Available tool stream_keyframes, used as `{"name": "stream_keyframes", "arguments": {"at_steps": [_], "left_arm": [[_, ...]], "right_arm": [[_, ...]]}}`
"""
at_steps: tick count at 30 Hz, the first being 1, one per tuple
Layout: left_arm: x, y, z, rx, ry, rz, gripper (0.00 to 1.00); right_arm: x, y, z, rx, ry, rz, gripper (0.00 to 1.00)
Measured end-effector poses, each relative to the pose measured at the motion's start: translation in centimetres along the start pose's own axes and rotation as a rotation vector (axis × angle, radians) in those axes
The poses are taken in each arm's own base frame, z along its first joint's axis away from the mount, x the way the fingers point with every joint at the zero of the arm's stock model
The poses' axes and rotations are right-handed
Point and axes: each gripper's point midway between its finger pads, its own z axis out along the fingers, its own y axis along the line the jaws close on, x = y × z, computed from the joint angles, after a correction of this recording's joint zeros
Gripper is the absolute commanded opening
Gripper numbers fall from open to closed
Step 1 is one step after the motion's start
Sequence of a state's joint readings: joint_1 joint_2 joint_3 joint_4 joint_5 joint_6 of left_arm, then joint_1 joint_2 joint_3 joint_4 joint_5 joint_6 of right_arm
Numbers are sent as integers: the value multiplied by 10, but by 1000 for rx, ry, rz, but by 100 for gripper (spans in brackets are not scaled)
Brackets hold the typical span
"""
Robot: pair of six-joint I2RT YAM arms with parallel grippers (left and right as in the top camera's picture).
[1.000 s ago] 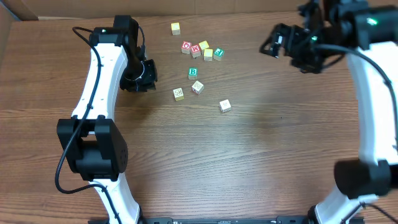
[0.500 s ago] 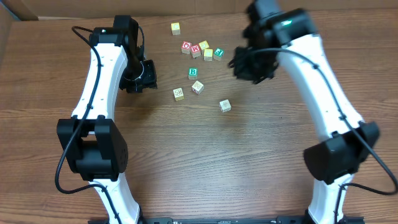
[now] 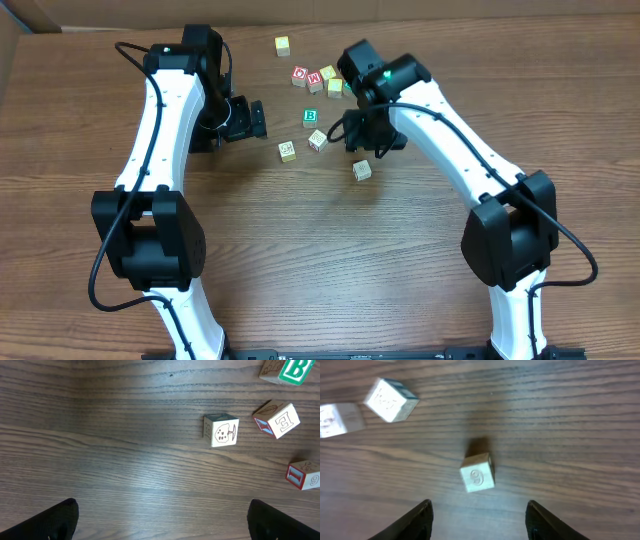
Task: Flip 4 blocks
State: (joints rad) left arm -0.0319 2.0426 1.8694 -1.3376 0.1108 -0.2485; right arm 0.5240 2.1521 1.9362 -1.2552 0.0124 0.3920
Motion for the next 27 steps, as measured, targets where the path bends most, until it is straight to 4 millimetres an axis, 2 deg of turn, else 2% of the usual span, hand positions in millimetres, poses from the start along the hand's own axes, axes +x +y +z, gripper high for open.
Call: {"name": "stream_keyframes", "arguments": {"at_steps": [7,9,12,16,23,27], "left_arm": [[-1,0,0,1,-3,0,100],[-1,0,0,1,-3,0,100],[-1,0,0,1,-3,0,100],[-1,0,0,1,-3,0,100],[-1,0,0,1,-3,0,100],[-1,0,0,1,-3,0,100]], "right_arm": [[15,-2,52,-24,22,0,60],[21,-3,63,-28,34,0,56],[31,-6,72,-26,61,1,44],[33,-6,73,-30,67,2,36],[42,-1,71,-65,113,6,29],[53,-2,55,-55,184,7,13]]}}
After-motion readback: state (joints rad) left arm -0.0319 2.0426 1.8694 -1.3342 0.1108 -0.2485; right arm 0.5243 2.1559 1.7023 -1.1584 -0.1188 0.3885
